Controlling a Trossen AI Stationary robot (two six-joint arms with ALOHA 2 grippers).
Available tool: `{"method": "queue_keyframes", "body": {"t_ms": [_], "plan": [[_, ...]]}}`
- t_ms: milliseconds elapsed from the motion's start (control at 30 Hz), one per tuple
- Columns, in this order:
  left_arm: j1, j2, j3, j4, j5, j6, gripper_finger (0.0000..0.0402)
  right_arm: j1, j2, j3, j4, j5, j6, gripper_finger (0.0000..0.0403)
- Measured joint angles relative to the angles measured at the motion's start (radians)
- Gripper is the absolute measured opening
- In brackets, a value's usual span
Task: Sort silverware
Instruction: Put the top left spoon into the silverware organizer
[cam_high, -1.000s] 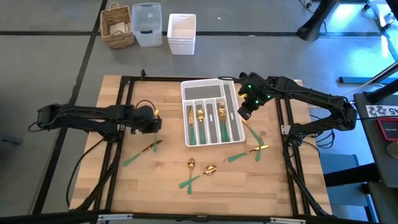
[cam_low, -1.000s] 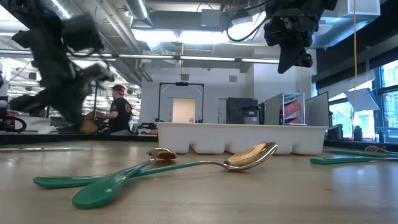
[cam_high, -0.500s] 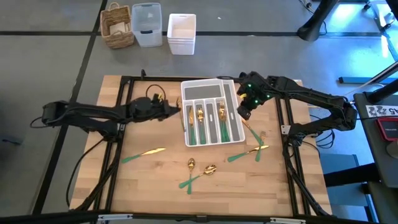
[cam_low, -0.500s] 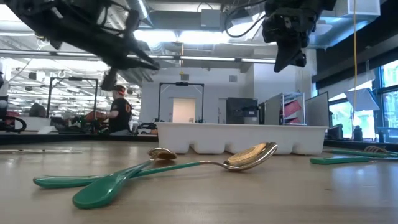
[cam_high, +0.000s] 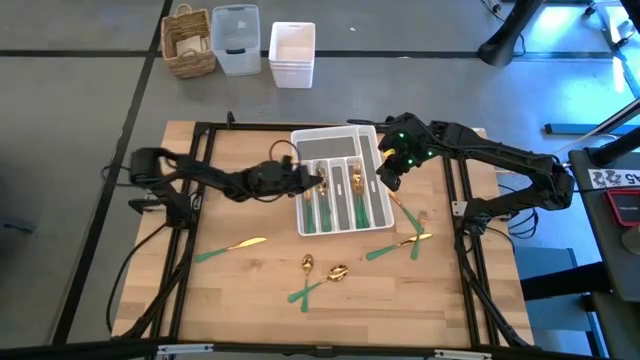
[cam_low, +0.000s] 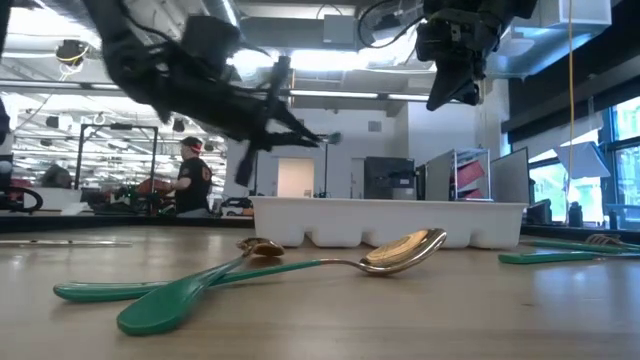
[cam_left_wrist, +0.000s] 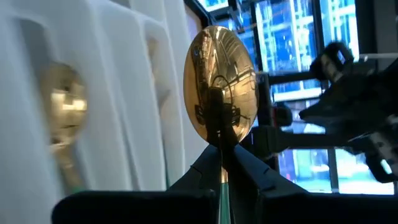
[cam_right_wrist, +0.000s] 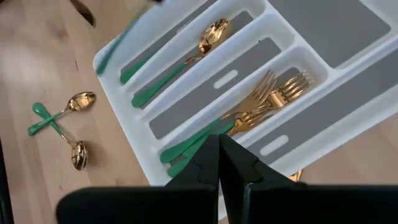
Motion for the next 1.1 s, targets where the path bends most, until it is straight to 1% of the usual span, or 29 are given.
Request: {"method": "queue_keyframes", "body": {"t_ms": [167,267,367,567,900,1000,1100], "plan": [[0.0,0.113,0.09,-0.021,0.008,0.002,0.0014,0.0,0.0,0.0,0.0,0.0,0.0,0.0005],[0.0,0.147,0.118,-0.063,0.029,-0.001,0.0015,0.0,0.0,0.0,0.0,0.0,0.0,0.0005],[0.0,0.168,0.119,-0.062,0.059,0.001,0.0016,0.0,0.0,0.0,-0.001,0.0,-0.001,0.0005],[0.0,0.174,0.109,-0.106,0.063,0.001,0.0016,0.001,0.0,0.0,-0.001,-0.001,-0.001,0.0005],[0.003,0.129,0.114,0.013,0.068,0.002,0.0017,0.0,0.0,0.0,-0.007,-0.001,-0.001,0.0005],[0.008,0.114,0.113,-0.002,0.084,0.006,0.0017,0.0,0.0,0.0,-0.008,-0.001,-0.001,0.0005],[0.02,0.078,0.113,-0.011,0.122,0.031,0.0016,0.0,0.0,0.0,-0.007,-0.001,-0.001,0.0005]]}}
